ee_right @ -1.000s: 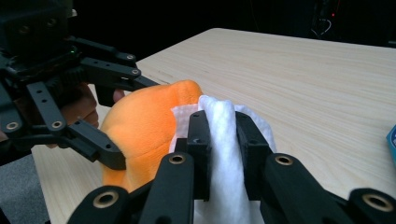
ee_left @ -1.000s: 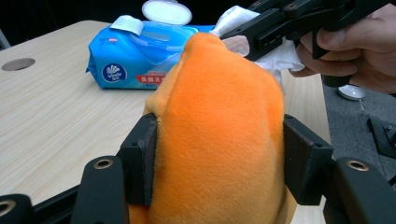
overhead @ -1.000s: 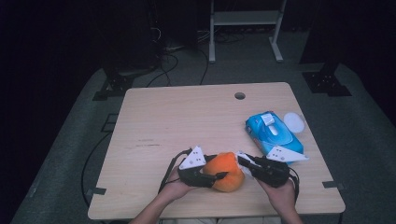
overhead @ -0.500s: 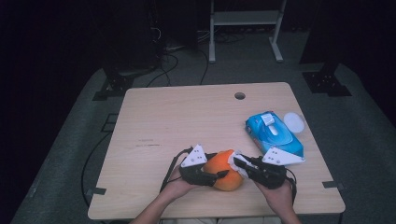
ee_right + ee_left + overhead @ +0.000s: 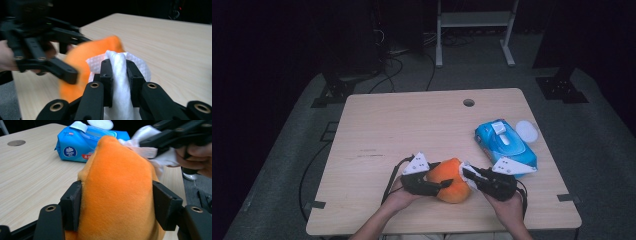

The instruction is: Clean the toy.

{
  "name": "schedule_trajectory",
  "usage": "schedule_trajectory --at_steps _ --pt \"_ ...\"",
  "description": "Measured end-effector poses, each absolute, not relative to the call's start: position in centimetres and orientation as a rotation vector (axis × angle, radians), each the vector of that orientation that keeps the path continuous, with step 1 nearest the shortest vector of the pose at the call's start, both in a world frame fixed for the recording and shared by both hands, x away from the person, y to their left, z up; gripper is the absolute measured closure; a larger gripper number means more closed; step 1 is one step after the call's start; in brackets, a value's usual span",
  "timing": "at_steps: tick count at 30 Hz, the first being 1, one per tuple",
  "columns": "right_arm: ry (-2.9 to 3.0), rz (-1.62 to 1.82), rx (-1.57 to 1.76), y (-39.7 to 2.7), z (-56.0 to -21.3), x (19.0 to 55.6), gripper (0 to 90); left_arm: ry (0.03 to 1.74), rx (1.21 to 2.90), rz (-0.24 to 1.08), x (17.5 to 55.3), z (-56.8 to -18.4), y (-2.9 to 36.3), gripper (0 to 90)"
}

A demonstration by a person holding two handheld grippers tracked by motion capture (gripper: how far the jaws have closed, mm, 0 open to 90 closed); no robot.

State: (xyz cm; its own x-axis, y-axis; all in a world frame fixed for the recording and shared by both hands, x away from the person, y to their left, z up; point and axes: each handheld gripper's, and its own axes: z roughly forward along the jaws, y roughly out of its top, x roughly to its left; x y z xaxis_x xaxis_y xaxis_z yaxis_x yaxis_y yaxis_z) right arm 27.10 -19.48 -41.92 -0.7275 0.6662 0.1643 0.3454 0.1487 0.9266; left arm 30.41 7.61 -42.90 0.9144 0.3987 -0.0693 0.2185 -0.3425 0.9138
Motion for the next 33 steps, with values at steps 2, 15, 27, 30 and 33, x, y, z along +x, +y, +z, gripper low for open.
schedule_trajectory --at_steps 2,15,27,30,33 --pt "2.142 1.572 1.021 -19.9 -42.3 27.4 77.8 0.431 1.941 0.185 30.4 -43.0 8.0 35.6" --pt "2.101 1.755 1.030 -20.4 -41.3 27.0 77.9 0.227 1.988 0.301 28.1 -42.6 6.3 35.3" --pt "2.070 1.776 1.006 -20.7 -40.9 26.3 77.9 0.344 1.922 0.238 29.2 -43.1 6.3 24.5" --pt "2.079 1.716 0.868 -19.5 -39.9 25.4 77.9 0.340 1.920 0.240 29.1 -43.0 5.9 24.9" --pt "2.126 1.635 0.842 -18.7 -40.6 25.5 78.2 0.322 1.927 0.227 29.1 -43.0 5.9 22.0"
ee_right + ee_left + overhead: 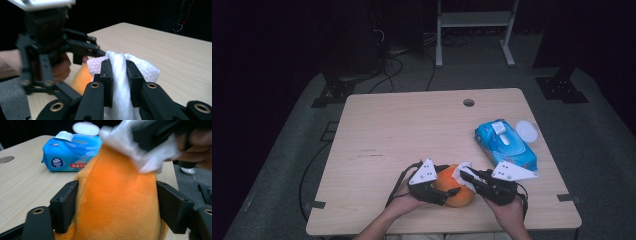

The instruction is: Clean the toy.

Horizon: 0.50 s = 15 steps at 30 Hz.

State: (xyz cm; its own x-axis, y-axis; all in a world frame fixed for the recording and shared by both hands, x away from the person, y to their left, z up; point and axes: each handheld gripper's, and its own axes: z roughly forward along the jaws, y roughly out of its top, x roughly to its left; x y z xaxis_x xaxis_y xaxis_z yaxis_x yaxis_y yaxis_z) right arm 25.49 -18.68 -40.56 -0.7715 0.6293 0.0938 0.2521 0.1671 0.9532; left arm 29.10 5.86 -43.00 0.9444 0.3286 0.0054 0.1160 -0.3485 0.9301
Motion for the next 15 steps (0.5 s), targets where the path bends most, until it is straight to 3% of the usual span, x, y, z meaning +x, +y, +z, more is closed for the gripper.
schedule_trajectory --at_steps 7,10,11,15 --pt "2.111 1.629 0.882 -19.6 -41.0 26.0 78.1 0.369 1.883 0.106 30.3 -43.4 6.8 9.5" --pt "2.097 1.634 0.913 -20.2 -41.1 26.3 78.1 0.362 1.900 0.105 30.4 -43.9 6.7 9.1" --pt "2.093 1.640 0.927 -20.5 -41.2 26.3 78.1 0.362 1.899 0.100 30.4 -43.9 6.7 9.8" --pt "2.079 1.622 0.929 -20.3 -41.1 26.0 78.1 0.361 1.917 0.162 30.0 -43.6 6.6 29.6"
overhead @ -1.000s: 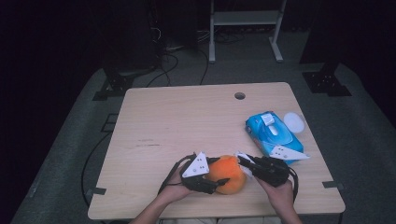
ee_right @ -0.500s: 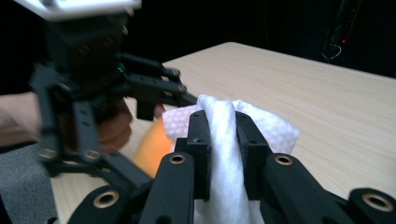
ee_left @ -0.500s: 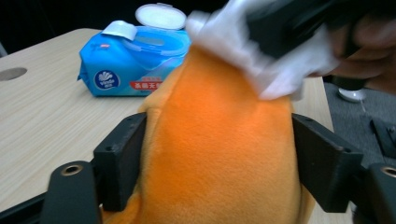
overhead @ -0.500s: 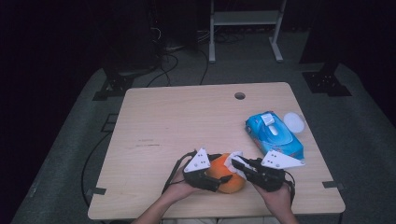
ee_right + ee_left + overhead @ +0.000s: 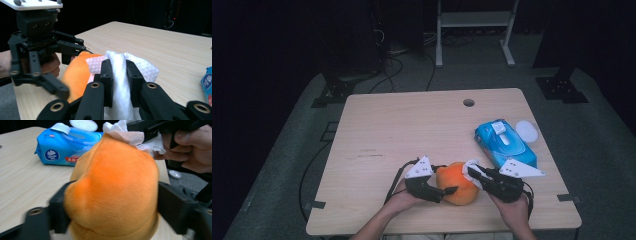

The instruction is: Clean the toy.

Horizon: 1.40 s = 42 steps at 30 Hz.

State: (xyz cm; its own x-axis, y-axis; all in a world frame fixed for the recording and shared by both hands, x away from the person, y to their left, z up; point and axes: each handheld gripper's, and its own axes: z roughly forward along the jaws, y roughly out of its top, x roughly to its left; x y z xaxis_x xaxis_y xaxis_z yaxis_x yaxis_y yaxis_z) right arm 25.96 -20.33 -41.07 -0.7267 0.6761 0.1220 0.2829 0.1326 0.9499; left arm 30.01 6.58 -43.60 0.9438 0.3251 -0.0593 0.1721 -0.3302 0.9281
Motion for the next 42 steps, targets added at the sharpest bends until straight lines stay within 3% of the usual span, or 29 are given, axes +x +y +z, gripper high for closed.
schedule_trajectory --at_steps 6,11,13,17,20,22,25,27,32,42 --pt "2.105 1.604 0.805 -18.4 -40.2 24.7 77.9 0.348 1.909 0.190 29.6 -42.6 6.8 41.4" --pt "2.085 1.622 0.888 -19.7 -40.8 25.8 77.9 0.355 1.908 0.188 29.7 -42.3 7.2 42.3" --pt "2.091 1.630 0.913 -19.8 -41.1 26.0 77.9 0.366 1.907 0.173 29.8 -42.5 7.1 38.8" --pt "2.098 1.600 0.923 -19.8 -41.3 26.3 77.9 0.403 1.889 0.146 30.4 -42.9 7.1 19.7" --pt "2.082 1.601 0.967 -20.5 -41.6 26.7 77.9 0.433 1.917 0.124 30.6 -43.4 7.1 13.0" --pt "2.075 1.600 0.987 -20.7 -41.6 26.8 77.9 0.438 1.925 0.112 30.7 -43.8 6.9 14.7" --pt "2.072 1.590 0.968 -20.2 -41.4 26.3 77.9 0.425 1.932 0.135 30.6 -43.8 6.7 25.7" --pt "2.081 1.603 0.924 -19.5 -41.0 25.8 77.9 0.425 1.926 0.135 30.5 -43.9 6.6 28.5" --pt "2.127 1.569 0.781 -17.3 -40.6 24.8 77.6 0.442 1.929 0.141 30.4 -44.0 6.5 30.2" --pt "2.058 1.550 0.891 -19.7 -40.9 25.8 77.8 0.447 1.928 0.141 30.3 -43.9 6.3 31.9"
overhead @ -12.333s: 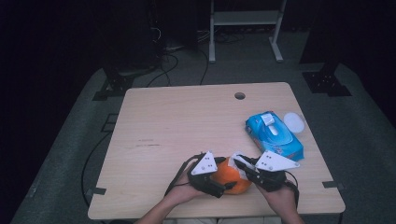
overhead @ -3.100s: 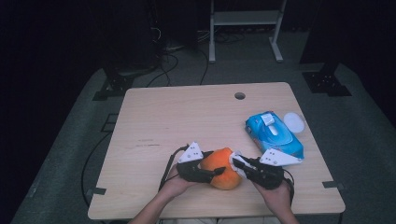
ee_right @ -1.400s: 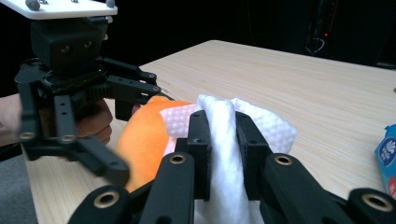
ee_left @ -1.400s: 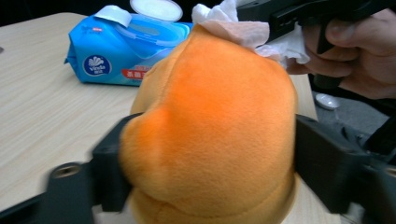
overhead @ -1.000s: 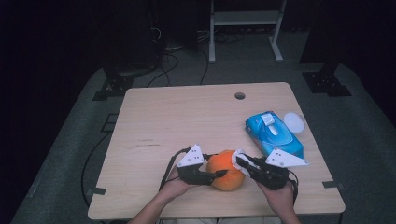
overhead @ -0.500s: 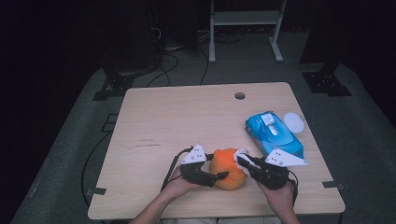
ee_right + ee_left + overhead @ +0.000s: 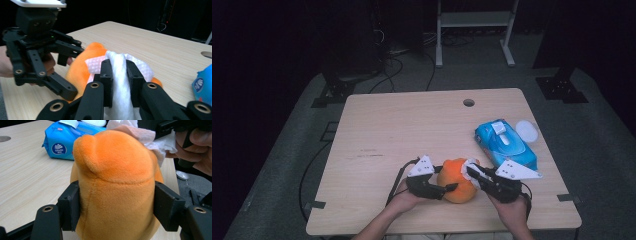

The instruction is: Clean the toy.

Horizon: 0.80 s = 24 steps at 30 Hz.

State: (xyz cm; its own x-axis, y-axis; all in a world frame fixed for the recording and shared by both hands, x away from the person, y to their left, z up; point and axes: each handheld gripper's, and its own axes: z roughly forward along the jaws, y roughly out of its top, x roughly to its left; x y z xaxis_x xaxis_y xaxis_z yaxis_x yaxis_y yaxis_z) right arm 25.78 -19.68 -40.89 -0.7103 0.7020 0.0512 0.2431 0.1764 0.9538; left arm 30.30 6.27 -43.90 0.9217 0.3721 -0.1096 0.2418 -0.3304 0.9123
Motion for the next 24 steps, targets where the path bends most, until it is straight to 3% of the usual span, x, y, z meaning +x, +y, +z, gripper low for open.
schedule_trajectory --at_steps 6,13,18,20,21,24 --pt "2.122 1.552 0.768 -17.4 -40.1 25.0 77.7 0.428 1.939 0.161 30.0 -43.9 6.1 32.7" --pt "2.083 1.548 0.906 -20.3 -40.5 26.3 77.5 0.334 1.974 0.210 29.0 -43.7 5.4 32.9" --pt "2.136 1.534 0.870 -20.2 -40.5 25.7 77.6 0.325 1.978 0.205 29.3 -43.7 5.4 12.7" --pt "2.147 1.557 0.867 -20.2 -40.4 25.6 77.6 0.342 1.979 0.163 29.4 -44.1 5.2 9.1" --pt "2.152 1.559 0.861 -20.1 -40.4 25.6 77.6 0.334 1.985 0.151 29.4 -44.1 5.2 10.5" --pt "2.149 1.567 0.843 -19.7 -40.1 25.3 77.6 0.307 1.984 0.207 29.1 -43.7 5.4 28.6"
